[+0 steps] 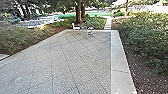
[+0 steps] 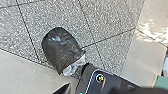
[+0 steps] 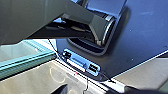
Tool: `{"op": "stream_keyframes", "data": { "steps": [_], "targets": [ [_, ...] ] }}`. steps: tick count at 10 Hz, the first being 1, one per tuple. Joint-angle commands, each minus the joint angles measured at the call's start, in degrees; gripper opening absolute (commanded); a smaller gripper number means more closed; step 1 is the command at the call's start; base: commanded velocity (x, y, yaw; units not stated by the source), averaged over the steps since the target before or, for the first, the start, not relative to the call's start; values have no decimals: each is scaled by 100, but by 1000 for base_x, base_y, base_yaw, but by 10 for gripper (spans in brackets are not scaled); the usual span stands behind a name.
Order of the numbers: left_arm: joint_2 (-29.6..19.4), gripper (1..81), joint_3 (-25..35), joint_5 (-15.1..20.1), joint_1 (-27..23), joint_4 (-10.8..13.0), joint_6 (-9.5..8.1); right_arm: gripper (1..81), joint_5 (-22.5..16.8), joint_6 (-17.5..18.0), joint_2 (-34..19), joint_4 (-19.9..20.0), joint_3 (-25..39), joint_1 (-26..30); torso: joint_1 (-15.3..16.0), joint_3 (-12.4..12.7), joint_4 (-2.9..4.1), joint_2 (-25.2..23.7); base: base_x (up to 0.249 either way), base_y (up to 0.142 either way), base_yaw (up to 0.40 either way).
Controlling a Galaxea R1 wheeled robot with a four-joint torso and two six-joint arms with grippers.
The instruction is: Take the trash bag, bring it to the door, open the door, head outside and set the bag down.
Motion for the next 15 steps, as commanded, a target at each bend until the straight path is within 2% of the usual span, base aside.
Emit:
{"op": "stream_keyframes", "data": {
  "steps": [1, 2, 3, 4, 5, 6, 7, 8, 9, 10, 11, 12, 13, 14, 15],
  "targets": [
    [482, 811, -159, -452, 879, 31, 1071, 811, -455, 9, 28, 30, 62, 42, 0, 562, 0, 0, 0, 0, 0],
    [623, 811, -159, -672, 1260, 40, 1326, 811, -455, 0, 37, 30, 62, 50, -2, 652, 2, 0, 0, 0, 0],
    [720, 811, -159, -663, 1592, 31, 1598, 811, -455, 0, 46, 30, 62, 50, -7, 387, 2, -2, 0, 0, 0],
    [825, 811, -133, -672, 1909, 40, 1827, 811, -455, 0, 46, 30, 62, 50, -13, 483, 2, -9, 0, 0, 0],
    [939, 811, -133, -672, 2226, 40, 2003, 811, -455, 9, 46, 30, 62, 51, -13, 531, -404, -9, 0, 0, 0],
    [1088, 811, -159, -681, 2497, 40, 2255, 811, -455, 9, 54, 38, 62, 59, -13, 561, -542, -11, 0, 0, 0],
    [1193, 811, -159, -689, 2718, 40, 2388, 811, -455, 9, 54, 38, 62, 59, -15, 568, -645, -11, 0, 0, 0],
    [1300, 811, -159, -716, 2921, 40, 2539, 811, -455, 9, 55, 38, 62, 68, -18, 572, -800, -13, 0, 0, 0],
    [1414, 811, -168, -725, 3079, 49, 2766, 811, -455, 9, 63, 38, 62, 77, -18, 572, -955, -15, 0, 0, 0],
    [1458, 811, -185, -742, 3176, 31, 2864, 811, -455, 9, 72, 38, 62, 77, -20, 575, -1165, -15, 0, 0, 0],
    [1484, 811, -185, -769, 3246, 31, 2873, 811, -464, 9, 72, 38, 62, 86, -20, 577, -1340, -18, 0, 0, 0],
    [1519, 811, -185, -821, 3290, 31, 2873, 811, -455, 9, 72, 30, 53, 86, -20, 703, -1374, -18, 0, 0, 0],
    [1563, 811, -185, -1048, 3343, 22, 2864, 811, -455, 9, 81, 30, 27, 86, -20, 853, -1363, -18, 0, 0, 0],
    [1616, 811, -185, -1225, 3387, 22, 2864, 811, -455, 9, 90, 21, 18, 94, -20, 852, -1285, -18, 0, 0, 0],
    [1634, 811, -185, -1314, 3404, 22, 2864, 811, -455, 9, 99, 21, 9, 94, -20, 732, -1333, -18, 0, 0, 0]
  ]
}}
